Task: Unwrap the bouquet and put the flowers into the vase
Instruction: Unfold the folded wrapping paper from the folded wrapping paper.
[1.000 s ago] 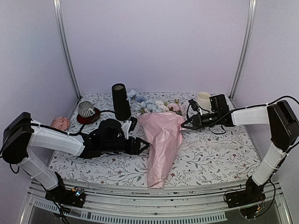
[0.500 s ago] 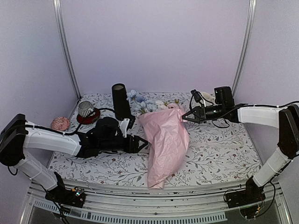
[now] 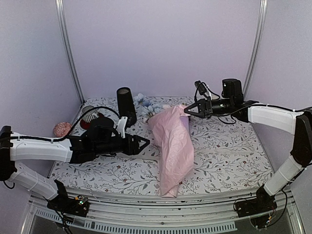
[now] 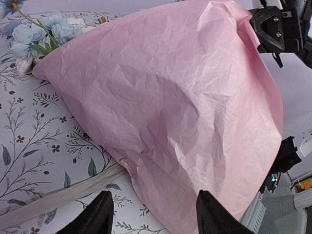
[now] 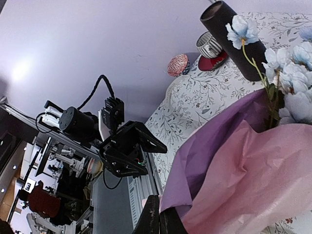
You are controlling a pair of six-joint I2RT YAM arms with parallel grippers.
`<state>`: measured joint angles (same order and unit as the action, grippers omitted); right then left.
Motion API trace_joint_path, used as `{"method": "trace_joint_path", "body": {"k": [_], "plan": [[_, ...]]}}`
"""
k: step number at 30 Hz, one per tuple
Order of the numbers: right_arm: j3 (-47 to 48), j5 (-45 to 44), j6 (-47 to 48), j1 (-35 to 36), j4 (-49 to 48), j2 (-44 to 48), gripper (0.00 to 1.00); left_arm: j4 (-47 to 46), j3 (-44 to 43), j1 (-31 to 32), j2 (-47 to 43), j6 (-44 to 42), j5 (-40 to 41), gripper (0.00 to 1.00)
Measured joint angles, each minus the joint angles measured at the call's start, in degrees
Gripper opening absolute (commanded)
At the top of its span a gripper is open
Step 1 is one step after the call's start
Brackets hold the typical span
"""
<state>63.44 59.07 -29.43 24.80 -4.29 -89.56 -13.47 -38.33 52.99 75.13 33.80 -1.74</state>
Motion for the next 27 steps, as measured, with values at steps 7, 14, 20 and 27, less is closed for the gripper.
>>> {"method": "trace_joint_path", "body": {"k": [7, 14, 20, 27], "plan": [[3.10, -0.70, -4.15, 3.56, -3.39, -0.02, 0.03, 2.45, 0.00, 0.00, -3.96, -0.81, 1.60, 0.61], [6.73, -1.86, -7.39, 6.80, -5.95, -0.72, 0.05, 3.72, 0.13, 0.02, -6.75, -1.07, 2.73, 0.61], [8.46, -3.13, -8.76, 7.96, -8.37, -0.83, 0.22, 5.25, 1.29, 0.02, -9.22, -1.27, 3.78, 0.61], [8.46, -6.71, -7.78, 7.93, -7.69, -0.76, 0.39, 7.19, 1.68, 0.02, -12.37, -1.55, 5.49, 0.61]]}}
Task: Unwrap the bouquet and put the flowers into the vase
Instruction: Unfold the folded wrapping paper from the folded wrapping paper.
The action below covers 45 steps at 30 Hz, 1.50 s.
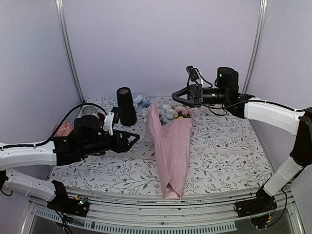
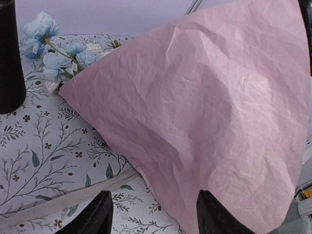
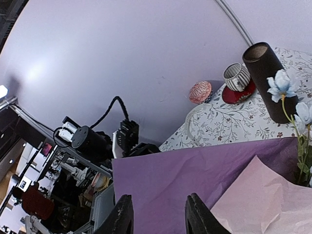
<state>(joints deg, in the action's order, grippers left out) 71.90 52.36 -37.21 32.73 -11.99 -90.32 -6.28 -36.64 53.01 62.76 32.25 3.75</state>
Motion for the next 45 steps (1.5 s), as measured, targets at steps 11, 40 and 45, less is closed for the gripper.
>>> {"method": "trace_joint_path", "body": {"k": [11, 40, 45], "plan": [[-2.40, -12.24, 9.57, -0.07, 12.20, 7.63, 0.41, 5.90, 0.07, 0.00, -7.72, -1.86, 5.81, 0.66], [-21.24, -32.13, 13.40, 8.63, 10.40, 9.99, 0.41, 17.92, -3.61, -0.04, -20.85, -5.73, 15.43, 0.70], [-19.23, -33.48, 11.56, 14.38, 6.56, 0.63, 0.40, 17.94, -3.61, -0.17, -20.61, -5.73, 15.39, 0.70]]}}
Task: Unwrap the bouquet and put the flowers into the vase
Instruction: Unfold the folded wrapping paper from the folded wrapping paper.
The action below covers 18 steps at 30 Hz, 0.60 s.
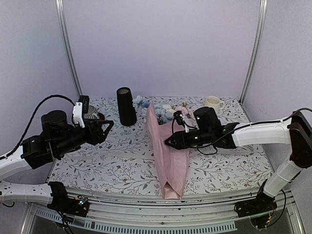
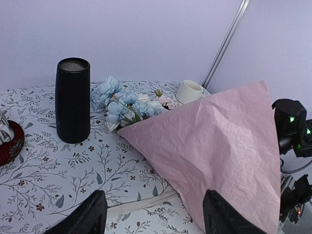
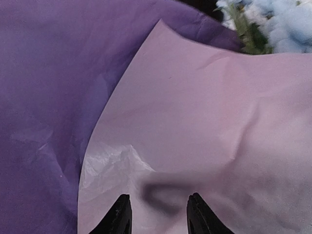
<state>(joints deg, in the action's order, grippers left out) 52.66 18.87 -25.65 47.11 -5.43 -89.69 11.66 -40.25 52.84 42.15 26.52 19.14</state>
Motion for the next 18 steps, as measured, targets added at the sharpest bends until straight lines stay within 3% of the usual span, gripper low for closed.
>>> {"method": "trace_joint_path", "body": {"k": [11, 18], "plan": [[22.67, -0.31, -0.68, 15.34, -2.27, -25.05, 0.40, 0.20, 0.00, -0.15, 0.26, 0.00, -0.63, 0.71], [25.07, -1.05, 0.17, 18.25, 0.92, -28.26, 0.40, 0.31, 0.00, -0.24, 0.33, 0.00, -0.81, 0.72]]}}
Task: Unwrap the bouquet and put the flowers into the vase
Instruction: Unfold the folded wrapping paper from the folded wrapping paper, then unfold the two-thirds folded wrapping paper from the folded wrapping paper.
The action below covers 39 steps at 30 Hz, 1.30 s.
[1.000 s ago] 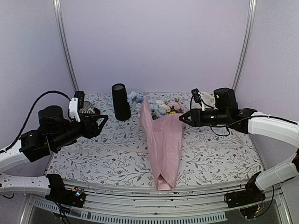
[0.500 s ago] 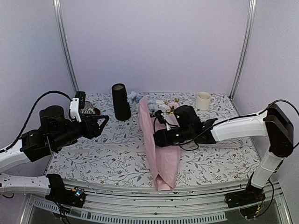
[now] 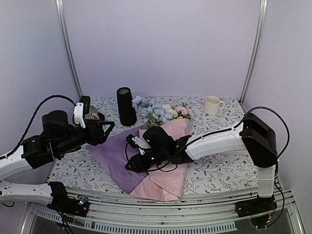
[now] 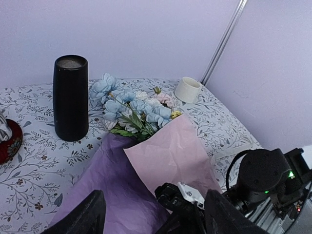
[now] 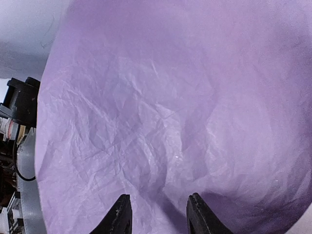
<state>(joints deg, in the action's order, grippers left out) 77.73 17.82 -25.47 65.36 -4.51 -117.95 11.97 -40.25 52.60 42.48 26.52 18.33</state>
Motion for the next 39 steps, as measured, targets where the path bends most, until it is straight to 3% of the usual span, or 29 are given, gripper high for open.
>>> {"method": "trace_joint_path", "body": {"k": [9, 19, 27, 33, 39], "plan": [[-0.48, -6.08, 2.64, -0.50, 4.04, 6.51, 0.41, 0.13, -0.44, -0.17, 7.28, 0.28, -4.52, 0.73], [-11.80, -23.74, 3.91, -0.50, 3.15, 22.77, 0.40, -4.22, 0.07, -4.09, 12.24, 3.58, -13.66, 0.77], [-17.92, -36.33, 3.39, -0.94, 3.15, 29.03, 0.40, -10.19, 3.82, -7.15, 18.21, 6.51, -21.49, 0.78], [-21.57, -38.75, 1.38, -3.19, 2.38, 31.61, 0.39, -15.89, 4.79, -7.19, 24.96, 8.09, -26.18, 0.78], [-25.05, -38.34, -0.50, -5.09, 1.03, 33.16, 0.39, -22.51, 7.45, -7.69, 30.69, 10.14, -29.62, 0.85]]}}
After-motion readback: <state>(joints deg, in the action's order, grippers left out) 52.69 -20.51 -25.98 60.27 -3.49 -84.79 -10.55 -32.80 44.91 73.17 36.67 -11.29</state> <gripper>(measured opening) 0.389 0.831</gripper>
